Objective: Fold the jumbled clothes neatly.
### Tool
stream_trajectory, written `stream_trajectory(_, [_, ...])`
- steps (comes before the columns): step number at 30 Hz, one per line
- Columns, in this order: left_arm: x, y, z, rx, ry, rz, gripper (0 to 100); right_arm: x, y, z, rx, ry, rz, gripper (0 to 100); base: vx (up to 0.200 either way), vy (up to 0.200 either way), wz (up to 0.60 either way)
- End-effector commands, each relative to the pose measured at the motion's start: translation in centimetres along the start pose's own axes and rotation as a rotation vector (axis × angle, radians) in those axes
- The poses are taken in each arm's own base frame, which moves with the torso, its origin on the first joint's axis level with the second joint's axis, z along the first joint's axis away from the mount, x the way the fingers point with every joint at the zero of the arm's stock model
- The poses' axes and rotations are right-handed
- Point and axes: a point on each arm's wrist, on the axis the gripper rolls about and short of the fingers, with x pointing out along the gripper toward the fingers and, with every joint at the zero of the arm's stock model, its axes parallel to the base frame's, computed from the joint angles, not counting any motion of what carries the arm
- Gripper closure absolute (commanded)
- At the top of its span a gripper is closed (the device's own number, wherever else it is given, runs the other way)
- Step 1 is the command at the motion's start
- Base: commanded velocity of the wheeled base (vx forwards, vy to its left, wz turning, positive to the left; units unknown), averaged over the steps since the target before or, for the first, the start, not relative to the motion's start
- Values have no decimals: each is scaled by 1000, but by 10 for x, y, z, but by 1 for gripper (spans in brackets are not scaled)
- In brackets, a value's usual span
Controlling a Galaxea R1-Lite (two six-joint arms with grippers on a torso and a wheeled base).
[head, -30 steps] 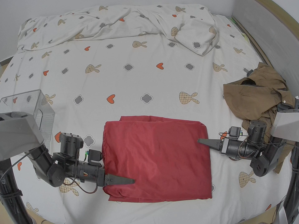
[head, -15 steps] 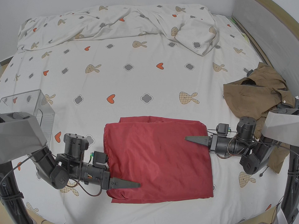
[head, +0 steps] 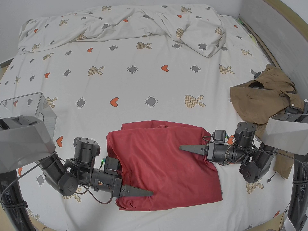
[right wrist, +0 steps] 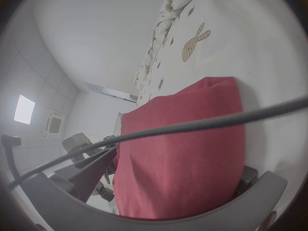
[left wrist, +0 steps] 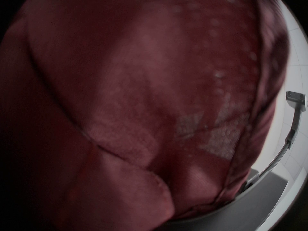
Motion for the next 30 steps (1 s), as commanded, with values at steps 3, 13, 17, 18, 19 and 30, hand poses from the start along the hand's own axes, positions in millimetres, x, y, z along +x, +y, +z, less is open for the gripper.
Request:
stream_trajectory(3, [4, 0, -3, -9, 15, -7, 0, 3, -1, -2, 4, 13, 8, 0, 0, 0, 0])
stream_trajectory(13, [7, 2, -3, -10, 18, -11, 0, 6, -4, -4, 7, 17, 9, 0, 0, 0, 0])
stream_trajectory(17, [8, 0, 0, -67, 17, -15, 0, 8, -4, -2, 9, 13, 11, 0, 0, 0, 0])
stream_trajectory(18, [8, -1, 1, -82, 11, -16, 0, 8, -4, -2, 12, 10, 11, 0, 0, 0, 0])
stream_trajectory(19, [8, -1, 1, -86, 11, -16, 0, 8, -4, -2, 12, 10, 11, 0, 0, 0, 0])
stream_trajectory(30, [20, 5, -9, -121, -13, -48, 0, 8, -3, 1, 12, 7, 18, 0, 0, 0, 0])
